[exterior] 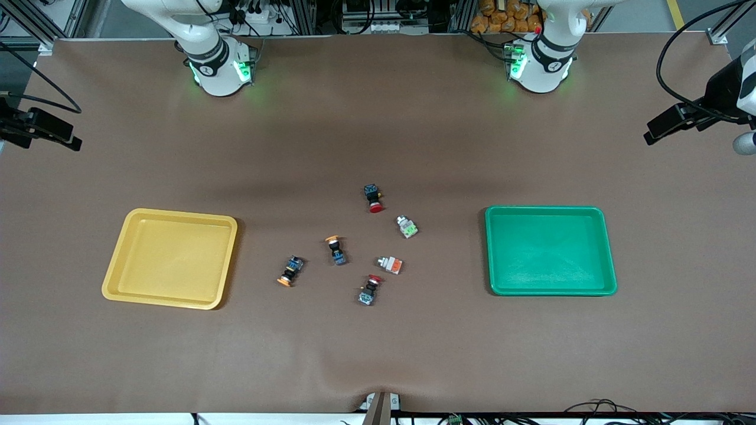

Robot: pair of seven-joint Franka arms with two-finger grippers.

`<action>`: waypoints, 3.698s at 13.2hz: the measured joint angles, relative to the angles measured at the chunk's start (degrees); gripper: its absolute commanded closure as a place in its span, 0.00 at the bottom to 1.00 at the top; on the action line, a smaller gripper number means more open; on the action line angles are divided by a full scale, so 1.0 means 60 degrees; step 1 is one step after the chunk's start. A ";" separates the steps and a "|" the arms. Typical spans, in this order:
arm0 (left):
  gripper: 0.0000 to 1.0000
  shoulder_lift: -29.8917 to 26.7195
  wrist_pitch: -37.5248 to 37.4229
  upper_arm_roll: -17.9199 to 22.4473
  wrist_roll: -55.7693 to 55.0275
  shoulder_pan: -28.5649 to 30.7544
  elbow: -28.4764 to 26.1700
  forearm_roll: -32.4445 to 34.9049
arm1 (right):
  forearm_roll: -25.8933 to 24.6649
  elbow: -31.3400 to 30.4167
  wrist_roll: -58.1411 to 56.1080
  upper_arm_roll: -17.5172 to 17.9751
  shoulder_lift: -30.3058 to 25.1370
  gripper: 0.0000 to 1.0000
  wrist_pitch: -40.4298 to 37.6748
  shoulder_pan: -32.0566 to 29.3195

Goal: Place green and yellow buttons in trays

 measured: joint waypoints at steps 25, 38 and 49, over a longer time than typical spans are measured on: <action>0.00 0.0101 -0.0275 -0.0059 0.0670 -0.0012 0.0158 -0.0005 | 0.0321 -0.0145 0.6630 0.0222 0.3606 0.00 0.3288 0.3112; 0.00 0.0564 -0.0219 -0.0090 0.0670 -0.0033 0.0011 -0.0005 | -0.0052 -0.0244 0.7156 0.0212 0.6443 0.00 0.6915 0.4411; 0.00 0.2872 0.2184 -0.0407 -0.0259 -0.1381 -0.0282 -0.0005 | -0.0445 -0.0267 0.7154 0.0137 0.7397 0.00 0.8260 0.4465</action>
